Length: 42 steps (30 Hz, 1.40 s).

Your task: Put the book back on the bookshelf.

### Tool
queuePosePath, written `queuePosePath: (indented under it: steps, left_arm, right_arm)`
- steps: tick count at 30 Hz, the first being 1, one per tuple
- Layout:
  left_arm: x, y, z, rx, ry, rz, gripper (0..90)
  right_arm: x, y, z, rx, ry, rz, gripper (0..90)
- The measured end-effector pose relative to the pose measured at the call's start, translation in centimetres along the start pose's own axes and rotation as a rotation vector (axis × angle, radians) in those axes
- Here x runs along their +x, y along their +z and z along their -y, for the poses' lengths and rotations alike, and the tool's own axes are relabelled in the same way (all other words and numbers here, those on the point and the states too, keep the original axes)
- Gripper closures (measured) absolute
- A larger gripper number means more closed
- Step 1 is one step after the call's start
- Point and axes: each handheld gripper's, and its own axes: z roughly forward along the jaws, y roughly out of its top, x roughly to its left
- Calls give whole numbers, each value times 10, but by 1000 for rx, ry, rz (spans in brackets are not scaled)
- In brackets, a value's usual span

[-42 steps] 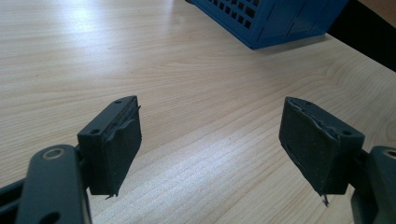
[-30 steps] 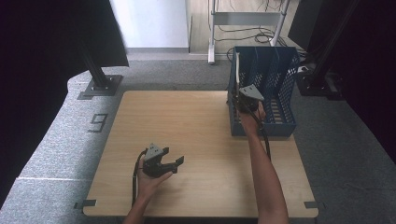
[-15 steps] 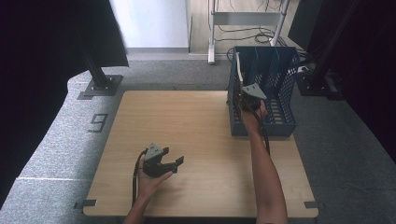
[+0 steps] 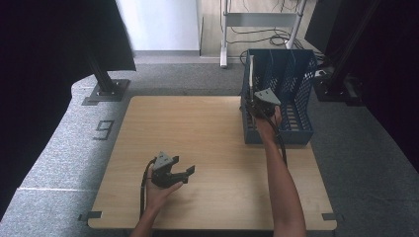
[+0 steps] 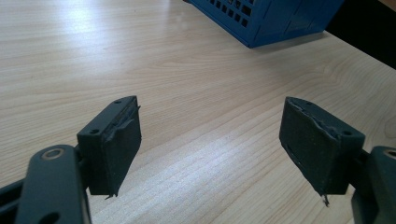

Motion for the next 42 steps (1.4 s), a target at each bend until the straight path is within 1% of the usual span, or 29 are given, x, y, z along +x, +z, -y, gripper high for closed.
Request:
queuePosePath:
  steps: [4, 12, 16, 21, 24, 28, 30, 33, 36, 38, 41, 42]
  left_arm:
    - [-1, 0, 0, 0, 2, 2, 208]
    - [-2, -1, -1, -2, 8, 1, 205]
    - [0, -3, -2, -9, 2, -3, 204]
    - [2, -4, -2, -10, 0, -5, 204]
    - [3, -4, -1, -6, 0, -12, 204]
    - [3, -4, -1, -3, -1, -14, 204]
    - [3, -4, -1, -3, -1, -14, 203]
    - [4, -4, -1, -2, -1, -16, 204]
    - [4, -4, -1, -1, -5, -18, 204]
    - [5, -4, 0, -1, -5, -18, 204]
    - [6, -3, 0, 2, -6, -20, 204]
    - [6, -3, 0, 4, -7, -21, 204]
  right_arm:
    - [0, -5, -2, -2, 9, -3, 468]
    - [0, -16, -7, 5, 25, -31, 434]
    - [4, -24, -5, 10, 17, -60, 430]
    - [4, -34, -4, 32, 49, -80, 421]
    - [2, -41, -4, 30, 59, -86, 425]
    - [-2, -50, -1, 32, 76, -98, 427]
    - [-4, -53, 1, 42, 86, -105, 426]
    - [-5, -60, 5, 34, 98, -121, 434]
    - [-5, -65, 9, 49, 103, -143, 433]
    - [-5, -70, 12, 39, 109, -155, 438]
    - [-4, -78, 17, 56, 115, -178, 435]
    - [-3, -81, 18, 51, 113, -182, 439]
